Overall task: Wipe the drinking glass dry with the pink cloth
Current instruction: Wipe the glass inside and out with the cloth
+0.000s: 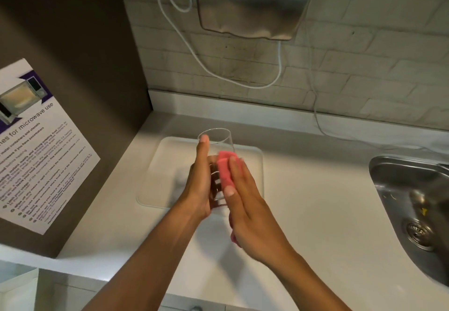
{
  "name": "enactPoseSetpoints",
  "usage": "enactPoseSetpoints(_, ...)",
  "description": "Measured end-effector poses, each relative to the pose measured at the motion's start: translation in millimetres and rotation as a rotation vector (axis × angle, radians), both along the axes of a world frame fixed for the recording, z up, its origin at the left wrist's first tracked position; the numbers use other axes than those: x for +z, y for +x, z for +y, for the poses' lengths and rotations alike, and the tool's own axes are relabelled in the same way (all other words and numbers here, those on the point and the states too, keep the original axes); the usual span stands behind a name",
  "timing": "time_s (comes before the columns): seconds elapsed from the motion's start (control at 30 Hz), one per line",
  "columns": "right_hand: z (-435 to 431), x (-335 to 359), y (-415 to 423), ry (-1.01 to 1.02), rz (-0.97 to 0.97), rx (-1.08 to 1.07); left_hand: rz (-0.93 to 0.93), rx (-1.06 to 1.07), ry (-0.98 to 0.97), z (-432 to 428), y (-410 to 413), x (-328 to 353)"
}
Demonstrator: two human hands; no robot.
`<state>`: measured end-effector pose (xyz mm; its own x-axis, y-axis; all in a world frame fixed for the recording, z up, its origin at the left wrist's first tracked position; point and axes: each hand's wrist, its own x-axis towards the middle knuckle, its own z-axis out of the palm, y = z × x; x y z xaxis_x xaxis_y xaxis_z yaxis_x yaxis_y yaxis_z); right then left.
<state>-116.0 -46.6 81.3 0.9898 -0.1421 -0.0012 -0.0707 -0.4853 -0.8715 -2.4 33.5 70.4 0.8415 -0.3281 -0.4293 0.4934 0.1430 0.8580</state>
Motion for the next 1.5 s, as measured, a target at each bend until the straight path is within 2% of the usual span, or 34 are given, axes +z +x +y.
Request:
enactPoseSetpoints(0.13, -7.9, 1.6, 9.6, -0.200, -0.028, 0.031, 0.018, -0.123, -0.094, 0.7, -10.8, -2.5)
enactPoseSetpoints(0.23, -19.0, 9.3, 21.6, -0.098, -0.061, -0.083, 0.085, -0.187, -0.121, -3.3, -27.2, -10.7)
enactPoseSetpoints(0.3, -17.4, 9.1, 18.5, -0.012, -0.033, -0.099, 0.124, -0.146, -0.147, -4.2, -27.9, -15.1)
enactPoseSetpoints(0.43, -0.5, -7.3, -6.3, -0.183, 0.015, 0.048, 0.179, -0.037, -0.178, 0.4, -14.7, -21.0)
enactPoseSetpoints(0.53, -2.2, -7.8, -1.9, -0.243, 0.041, 0.071, 0.164, -0.044, -0.202, 2.1, -16.8, -22.9)
enactPoseSetpoints(0.7, -19.7, 11.1, 18.6, -0.005, -0.019, -0.063, 0.087, -0.081, -0.140, -7.5, -28.6, -25.4)
enactPoseSetpoints(0.8, -8.1, 3.1, 2.9, -0.199, 0.019, 0.042, 0.143, -0.030, -0.145, -1.5, -16.3, -26.7)
enactPoseSetpoints(0.87, -1.5, -4.3, -6.4, -0.322, 0.051, 0.110, 0.114, -0.008, -0.176, 7.1, -7.5, -27.4)
enactPoseSetpoints(0.97, -8.5, -0.4, 1.7, -0.311, 0.055, 0.130, -0.014, -0.122, -0.062, -9.2, -25.8, -33.4)
enactPoseSetpoints(1.03, -18.3, 7.3, 13.9, -0.225, 0.018, 0.061, -0.155, -0.109, 0.168, -20.5, -39.6, -35.1)
enactPoseSetpoints(1.07, -23.2, 10.6, 18.5, -0.172, 0.015, 0.013, -0.106, -0.115, 0.158, -24.2, -40.8, -35.8)
enactPoseSetpoints(1.1, -25.9, 11.9, 21.3, -0.118, 0.020, -0.023, 0.020, -0.131, 0.021, -25.2, -38.3, -30.0)
enactPoseSetpoints(1.13, -26.1, 11.7, 20.3, -0.075, 0.024, -0.035, 0.066, -0.150, -0.033, -20.1, -34.2, -26.9)
enactPoseSetpoints(1.17, -24.0, 9.6, 15.7, -0.070, 0.018, -0.019, 0.055, -0.139, -0.040, -14.3, -28.4, -26.2)
enactPoseSetpoints(1.23, -14.8, 3.0, 2.7, -0.196, 0.002, 0.056, 0.024, -0.071, -0.061, -7.5, -20.7, -20.9)
enactPoseSetpoints(1.3, -7.1, -3.7, -6.0, -0.354, -0.002, 0.121, 0.063, -0.024, -0.079, -3.0, -16.0, -19.9)
enactPoseSetpoints(1.37, -7.4, -4.1, -2.1, -0.415, 0.016, 0.154, 0.089, -0.031, -0.090, -1.4, -19.7, -21.8)
enactPoseSetpoints(1.5, -20.4, 9.9, 20.1, -0.230, 0.020, 0.052, 0.046, -0.065, -0.106, -9.3, -39.4, -19.5)
